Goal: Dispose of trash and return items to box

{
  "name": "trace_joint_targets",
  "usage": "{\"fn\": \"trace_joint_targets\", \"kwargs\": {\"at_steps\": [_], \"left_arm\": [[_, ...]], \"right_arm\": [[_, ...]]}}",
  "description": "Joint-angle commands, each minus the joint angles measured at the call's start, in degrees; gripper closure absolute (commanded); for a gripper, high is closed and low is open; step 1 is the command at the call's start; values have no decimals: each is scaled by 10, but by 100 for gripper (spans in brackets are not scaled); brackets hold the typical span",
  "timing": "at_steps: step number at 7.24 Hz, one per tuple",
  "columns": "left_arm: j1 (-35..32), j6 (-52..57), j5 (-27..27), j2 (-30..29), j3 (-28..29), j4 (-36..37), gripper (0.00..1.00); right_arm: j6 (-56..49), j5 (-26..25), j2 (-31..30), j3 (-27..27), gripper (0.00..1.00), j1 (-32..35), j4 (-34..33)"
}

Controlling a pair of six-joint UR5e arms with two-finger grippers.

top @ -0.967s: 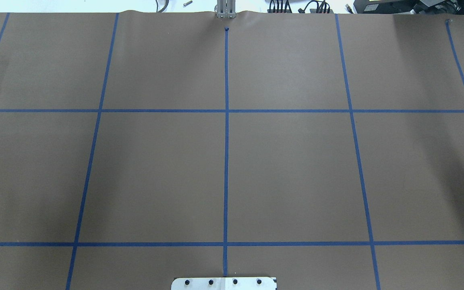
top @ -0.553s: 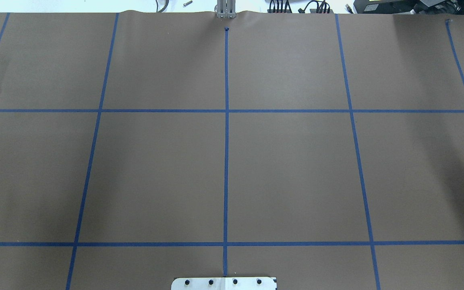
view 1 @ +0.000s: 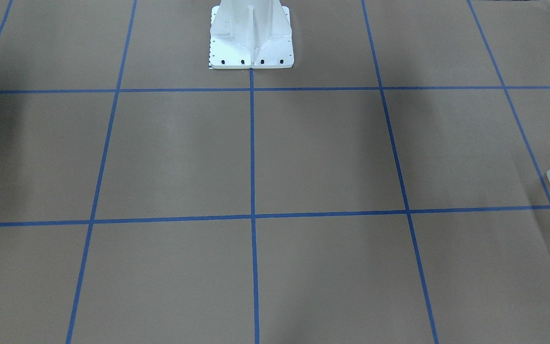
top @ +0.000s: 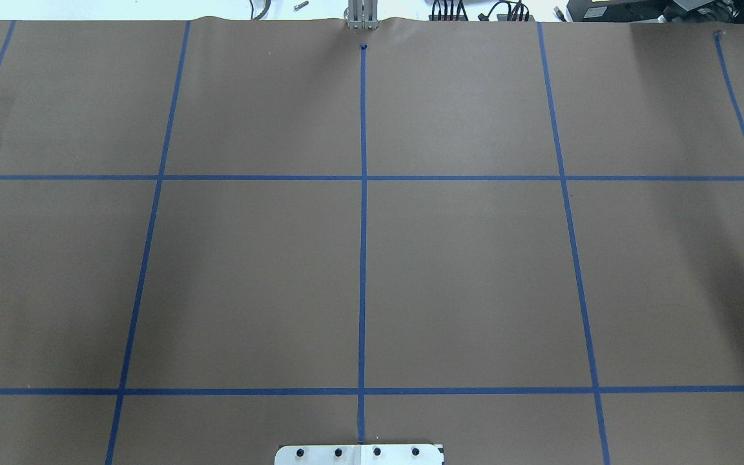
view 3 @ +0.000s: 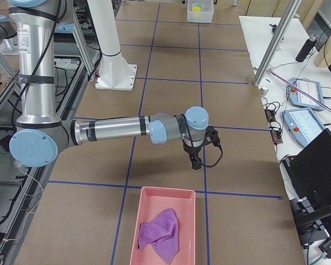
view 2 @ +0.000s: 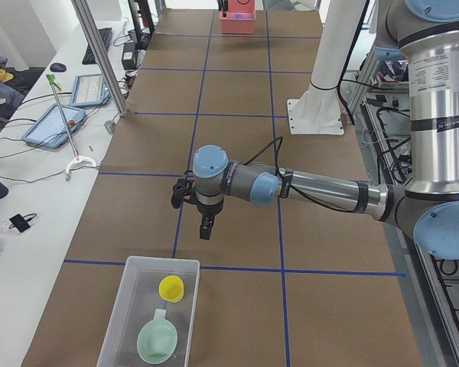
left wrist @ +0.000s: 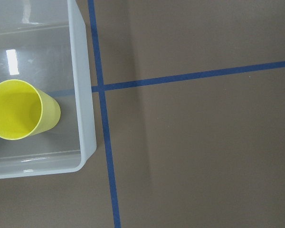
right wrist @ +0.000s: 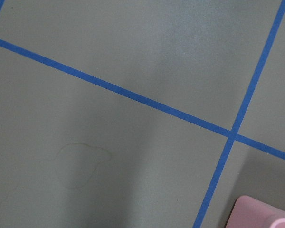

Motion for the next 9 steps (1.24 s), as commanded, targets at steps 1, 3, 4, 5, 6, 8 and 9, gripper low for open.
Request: {"fn": "trace_joint_targets", "kwargs": {"at_steps": [1,3,4,5,6,8,9], "left_arm": [[0,-1,-5,-1,4,-2,2],[-3,-1,-7,3,-17,-1,2],[-3,-1,-7,3,-28,-2,2],[-3,-2,-7,13,-64,-1,2],[-3,-2,-8,13,-86,2,2],[-4,-7,-5,14,-85,0,2],[-6,-7,-2,14,-88,0,2]], "right_arm": [[1,2,0,2,0,0,1],[5,1,-2,7,0,0,1],[6,3,-2,9,0,0,1],[6,4,-1,14,0,1,0],[6,6,-2,19,0,3,0],[6,9,-26,59,0,16,-5],[6,7,-31,66,0,16,-5]]}}
